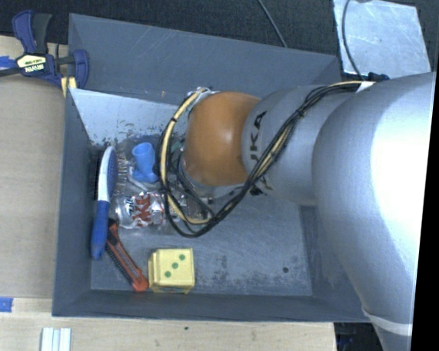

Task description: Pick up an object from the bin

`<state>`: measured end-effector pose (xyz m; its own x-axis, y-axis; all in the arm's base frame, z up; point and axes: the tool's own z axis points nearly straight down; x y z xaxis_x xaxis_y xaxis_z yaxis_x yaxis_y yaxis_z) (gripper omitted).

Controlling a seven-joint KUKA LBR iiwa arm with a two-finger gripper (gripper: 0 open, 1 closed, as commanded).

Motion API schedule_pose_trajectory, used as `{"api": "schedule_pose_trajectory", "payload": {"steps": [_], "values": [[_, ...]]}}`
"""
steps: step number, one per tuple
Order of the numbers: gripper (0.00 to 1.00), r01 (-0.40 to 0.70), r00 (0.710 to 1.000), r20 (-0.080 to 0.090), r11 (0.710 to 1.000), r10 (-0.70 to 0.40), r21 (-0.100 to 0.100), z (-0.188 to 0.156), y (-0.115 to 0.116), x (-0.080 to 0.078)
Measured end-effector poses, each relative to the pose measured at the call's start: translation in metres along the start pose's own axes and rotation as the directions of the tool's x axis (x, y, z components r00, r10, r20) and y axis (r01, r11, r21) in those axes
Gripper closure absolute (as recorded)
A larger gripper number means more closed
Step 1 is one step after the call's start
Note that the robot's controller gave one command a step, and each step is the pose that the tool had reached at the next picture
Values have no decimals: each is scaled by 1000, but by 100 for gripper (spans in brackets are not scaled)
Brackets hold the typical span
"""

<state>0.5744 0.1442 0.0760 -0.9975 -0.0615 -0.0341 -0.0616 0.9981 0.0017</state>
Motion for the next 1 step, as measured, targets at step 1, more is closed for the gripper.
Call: {"api": "schedule_pose_trajectory", "payload": {"steps": [1], "values": [[100, 0, 1000, 0, 1000, 0, 0, 0, 0, 0]]}}
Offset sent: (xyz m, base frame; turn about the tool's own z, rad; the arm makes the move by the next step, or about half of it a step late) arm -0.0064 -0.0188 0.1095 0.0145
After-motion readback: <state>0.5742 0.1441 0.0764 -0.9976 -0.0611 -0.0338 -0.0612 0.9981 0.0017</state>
